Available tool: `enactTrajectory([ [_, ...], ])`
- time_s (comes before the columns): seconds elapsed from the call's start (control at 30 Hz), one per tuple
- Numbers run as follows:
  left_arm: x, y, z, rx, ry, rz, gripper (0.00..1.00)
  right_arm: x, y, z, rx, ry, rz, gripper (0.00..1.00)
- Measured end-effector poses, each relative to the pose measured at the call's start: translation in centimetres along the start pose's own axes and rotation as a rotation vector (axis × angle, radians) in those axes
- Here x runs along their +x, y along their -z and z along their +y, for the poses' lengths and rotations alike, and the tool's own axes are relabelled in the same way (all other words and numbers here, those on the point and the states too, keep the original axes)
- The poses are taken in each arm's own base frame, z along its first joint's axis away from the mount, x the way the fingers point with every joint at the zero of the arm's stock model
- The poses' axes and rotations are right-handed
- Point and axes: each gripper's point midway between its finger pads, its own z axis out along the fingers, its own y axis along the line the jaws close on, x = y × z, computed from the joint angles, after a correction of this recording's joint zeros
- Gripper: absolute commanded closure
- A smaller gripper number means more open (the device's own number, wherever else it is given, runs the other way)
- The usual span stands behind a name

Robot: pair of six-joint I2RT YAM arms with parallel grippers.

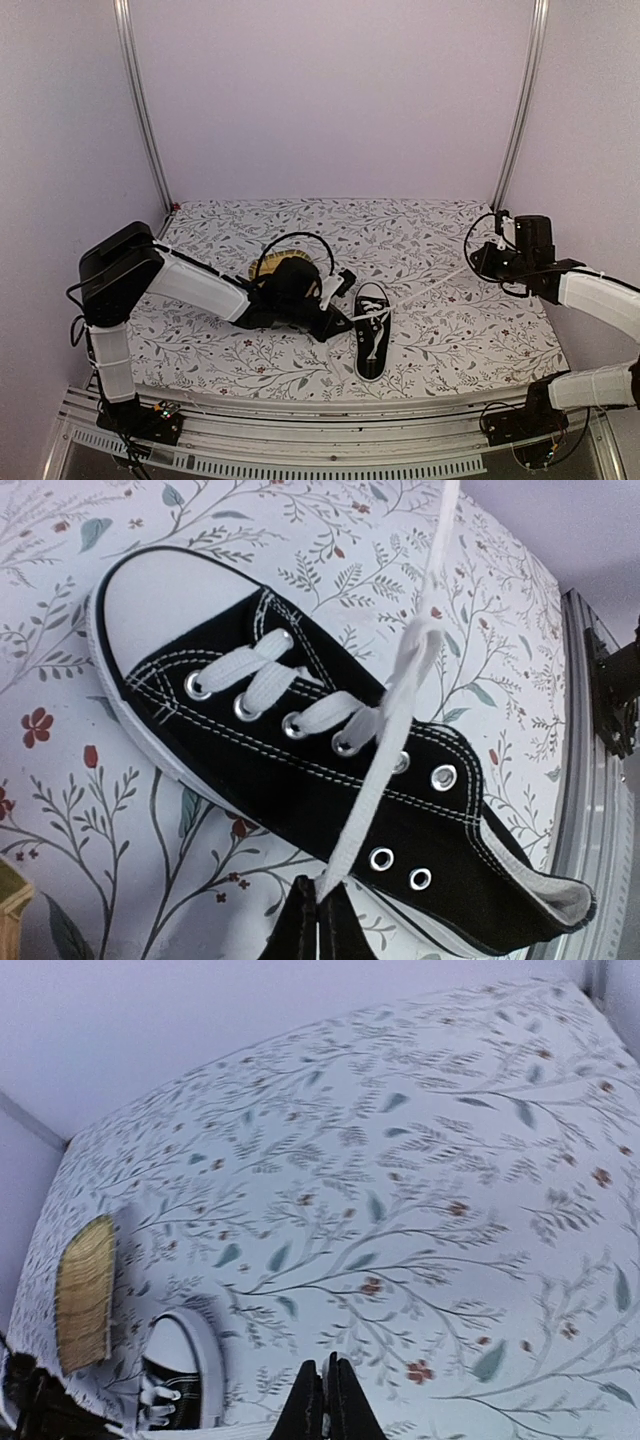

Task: Tie the shoes

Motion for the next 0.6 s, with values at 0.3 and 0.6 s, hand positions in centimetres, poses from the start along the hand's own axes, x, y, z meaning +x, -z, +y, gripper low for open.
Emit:
enactTrajectory([
  [0.3,1.0,1.6,0.2,-0.026,0.036,-0.01,1.0,3.8,3.6,-12.3,0.333,-0.319,-0.018,0.98],
  [0.6,3.2,2.4,1.9,-0.113,0.114,0.01,1.0,8.2,3.5,-14.0,0.376,-0.452,0.035,0.98],
])
